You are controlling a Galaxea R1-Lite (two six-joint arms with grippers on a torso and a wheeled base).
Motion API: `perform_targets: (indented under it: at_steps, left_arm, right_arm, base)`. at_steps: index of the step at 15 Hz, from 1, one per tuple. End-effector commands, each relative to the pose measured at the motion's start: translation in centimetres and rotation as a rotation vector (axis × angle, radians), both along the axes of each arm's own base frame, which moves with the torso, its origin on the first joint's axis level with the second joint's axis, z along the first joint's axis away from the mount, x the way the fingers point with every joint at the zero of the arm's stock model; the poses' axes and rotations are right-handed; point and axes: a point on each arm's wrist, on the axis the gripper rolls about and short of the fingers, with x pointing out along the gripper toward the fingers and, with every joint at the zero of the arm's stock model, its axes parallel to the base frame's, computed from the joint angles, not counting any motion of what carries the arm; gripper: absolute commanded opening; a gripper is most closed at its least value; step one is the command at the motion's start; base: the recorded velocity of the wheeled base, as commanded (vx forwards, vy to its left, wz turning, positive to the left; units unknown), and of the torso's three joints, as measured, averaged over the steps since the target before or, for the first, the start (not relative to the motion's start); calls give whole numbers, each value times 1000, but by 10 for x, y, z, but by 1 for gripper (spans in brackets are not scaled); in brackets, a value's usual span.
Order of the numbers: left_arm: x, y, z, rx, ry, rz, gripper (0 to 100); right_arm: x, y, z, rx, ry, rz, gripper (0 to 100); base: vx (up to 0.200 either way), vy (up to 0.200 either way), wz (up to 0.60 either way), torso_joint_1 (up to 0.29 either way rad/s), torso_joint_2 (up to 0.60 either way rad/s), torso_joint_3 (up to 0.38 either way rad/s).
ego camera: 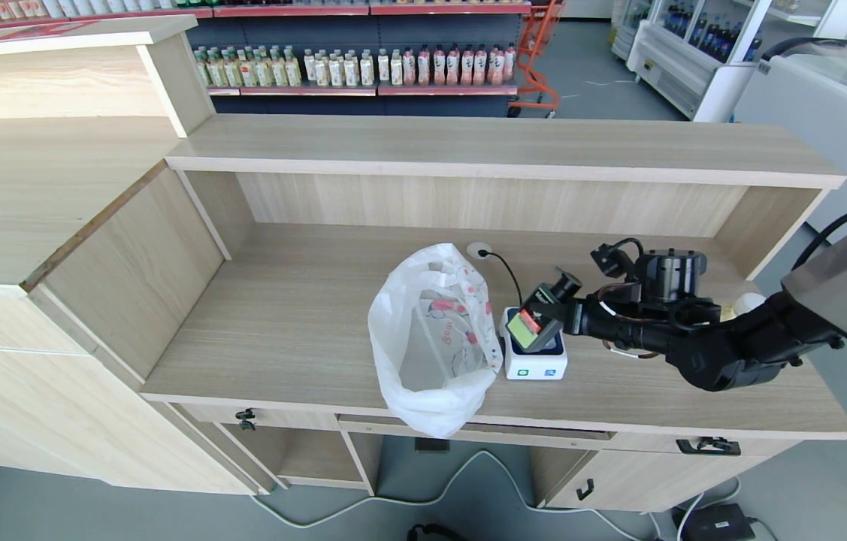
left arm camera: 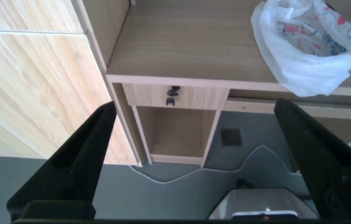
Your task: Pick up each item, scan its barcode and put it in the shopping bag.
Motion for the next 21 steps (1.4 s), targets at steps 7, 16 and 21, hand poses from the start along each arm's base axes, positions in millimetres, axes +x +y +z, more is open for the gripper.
perform_targets:
  at_steps: [7, 16, 21]
  left_arm:
    - [0, 0, 0, 0, 0, 0, 100]
    - [0, 0, 0, 0, 0, 0, 100]
    - [0, 0, 0, 0, 0, 0, 100]
  right_arm:
    - [-58, -28, 67, 32, -94, -54, 0]
    - [-163, -133, 92, -659, -504, -254, 0]
    - [-153, -120, 107, -666, -606, -208, 0]
  base:
    - [0, 0, 0, 0, 0, 0]
    - [0, 0, 0, 0, 0, 0]
    - [0, 0, 240, 0, 1, 1]
